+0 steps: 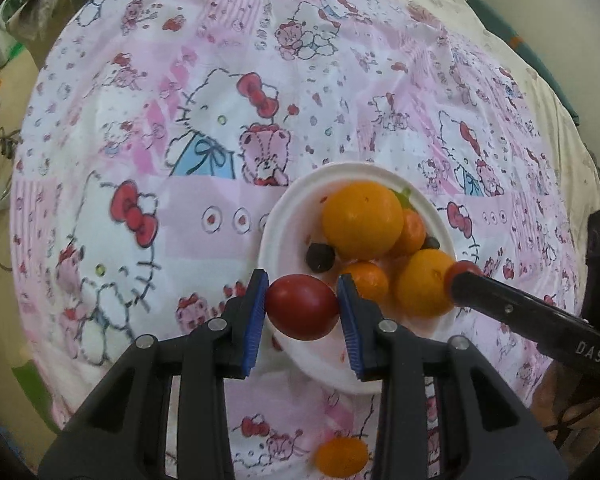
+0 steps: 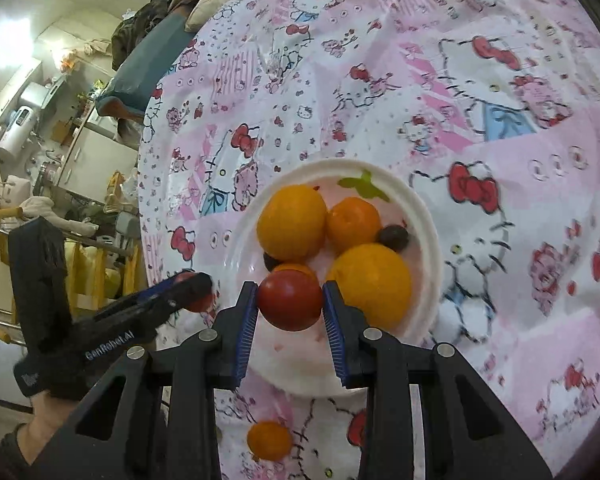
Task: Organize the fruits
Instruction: 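Lower both red cherry tomatoes onto the plate and open both tools, then grasp a tangerine with the right tool while the left reaches toward a green tomato, then grasp the green cherry tomato with the left tool while the right carries the tangerine, then lower the tangerine onto the plate and open the right tool while the left carries the green tomato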
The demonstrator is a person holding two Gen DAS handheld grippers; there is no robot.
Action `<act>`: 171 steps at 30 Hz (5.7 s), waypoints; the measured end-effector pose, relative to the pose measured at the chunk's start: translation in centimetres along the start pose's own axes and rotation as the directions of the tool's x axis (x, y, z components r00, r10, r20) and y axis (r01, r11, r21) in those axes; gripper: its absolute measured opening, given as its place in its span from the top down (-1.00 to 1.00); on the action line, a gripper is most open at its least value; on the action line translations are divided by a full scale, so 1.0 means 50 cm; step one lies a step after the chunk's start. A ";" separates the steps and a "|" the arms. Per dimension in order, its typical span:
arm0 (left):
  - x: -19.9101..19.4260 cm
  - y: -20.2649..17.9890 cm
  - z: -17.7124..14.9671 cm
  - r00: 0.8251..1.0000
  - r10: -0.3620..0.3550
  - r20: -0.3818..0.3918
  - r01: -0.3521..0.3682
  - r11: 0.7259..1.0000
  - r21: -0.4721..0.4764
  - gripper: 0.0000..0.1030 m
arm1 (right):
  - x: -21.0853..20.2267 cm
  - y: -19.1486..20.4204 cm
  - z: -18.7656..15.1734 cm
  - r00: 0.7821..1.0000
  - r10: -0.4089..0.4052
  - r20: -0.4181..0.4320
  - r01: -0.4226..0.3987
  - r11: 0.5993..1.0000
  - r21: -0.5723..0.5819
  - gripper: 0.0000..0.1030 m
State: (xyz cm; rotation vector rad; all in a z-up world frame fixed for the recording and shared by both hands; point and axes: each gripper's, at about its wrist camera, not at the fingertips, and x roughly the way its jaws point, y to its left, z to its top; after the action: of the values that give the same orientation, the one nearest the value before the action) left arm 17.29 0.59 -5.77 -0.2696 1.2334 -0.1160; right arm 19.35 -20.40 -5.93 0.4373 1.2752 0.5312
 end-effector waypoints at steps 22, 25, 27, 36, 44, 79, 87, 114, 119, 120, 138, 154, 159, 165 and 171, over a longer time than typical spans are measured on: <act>0.084 -0.015 0.023 0.997 0.044 -0.058 -0.044 0.999 0.006 0.38 | 0.028 -0.036 0.042 1.000 0.027 0.010 -0.027 0.999 0.026 0.28; 0.084 -0.015 0.024 0.998 0.042 -0.056 -0.042 0.999 0.003 0.38 | 0.020 -0.031 0.044 0.999 0.027 0.023 -0.028 1.000 0.015 0.27; 0.084 -0.016 0.025 0.998 0.042 -0.051 -0.042 0.999 0.006 0.38 | 0.016 -0.028 0.045 0.999 0.025 0.028 -0.025 1.000 0.012 0.21; 0.083 -0.017 0.023 0.996 0.061 -0.061 -0.060 0.998 0.016 0.36 | 0.009 -0.023 0.044 0.999 0.014 0.037 -0.015 1.000 0.014 -0.21; 0.052 -0.025 0.025 0.999 0.036 -0.030 -0.035 0.999 0.019 -0.48 | -0.007 -0.014 0.041 0.998 -0.011 0.054 0.011 1.000 -0.002 -0.29; -0.156 0.077 -0.108 0.987 0.063 0.151 -0.063 0.998 -0.001 -0.48 | -0.112 0.039 -0.102 0.995 -0.036 0.093 0.041 0.998 -0.043 -0.34; -0.191 0.076 -0.193 0.985 0.068 0.159 -0.067 0.998 -0.016 -0.48 | -0.111 0.038 -0.164 0.998 -0.013 0.065 0.015 0.999 -0.030 -0.34; -0.185 0.144 -0.267 0.989 0.077 0.129 -0.054 0.984 -0.172 -0.48 | 0.106 0.090 -0.287 0.960 -0.127 -0.251 0.083 0.981 -0.178 -0.18; -0.177 0.150 -0.274 0.988 0.101 0.116 -0.082 0.985 -0.153 -0.48 | 0.132 0.120 -0.301 0.943 -0.239 -0.232 0.166 0.941 -0.294 0.09; -0.175 0.152 -0.275 0.988 0.107 0.112 -0.089 0.985 -0.148 -0.48 | 0.131 0.121 -0.300 0.943 -0.242 -0.230 0.167 0.938 -0.303 0.09; -0.039 0.046 -0.359 0.979 0.136 -0.153 -0.121 0.987 0.107 -0.02 | -0.015 0.051 -0.232 0.990 -0.131 -0.057 0.123 0.985 -0.118 0.12; -0.087 0.012 -0.345 0.977 0.174 -0.123 -0.156 0.978 0.139 0.54 | -0.061 0.050 -0.228 0.995 -0.100 -0.018 0.097 0.989 -0.115 0.12; -0.132 0.005 -0.304 0.983 0.166 -0.074 -0.155 0.979 0.131 0.54 | -0.088 0.043 -0.220 0.997 -0.075 0.015 0.076 0.993 -0.091 0.12; -0.159 -0.006 -0.239 0.986 0.170 0.002 -0.168 0.972 0.164 0.54 | -0.097 0.033 -0.213 0.997 -0.066 0.032 0.068 0.995 -0.070 0.12; -0.146 -0.028 -0.188 0.987 0.159 0.024 -0.160 0.968 0.193 0.54 | -0.087 0.025 -0.201 0.998 -0.061 0.030 0.063 0.996 -0.058 0.12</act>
State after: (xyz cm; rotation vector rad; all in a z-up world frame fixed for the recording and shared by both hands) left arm 6.12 -0.36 -1.57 -0.0005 1.2214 -0.0952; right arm 8.53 -21.81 -4.22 0.3532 1.2394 0.5074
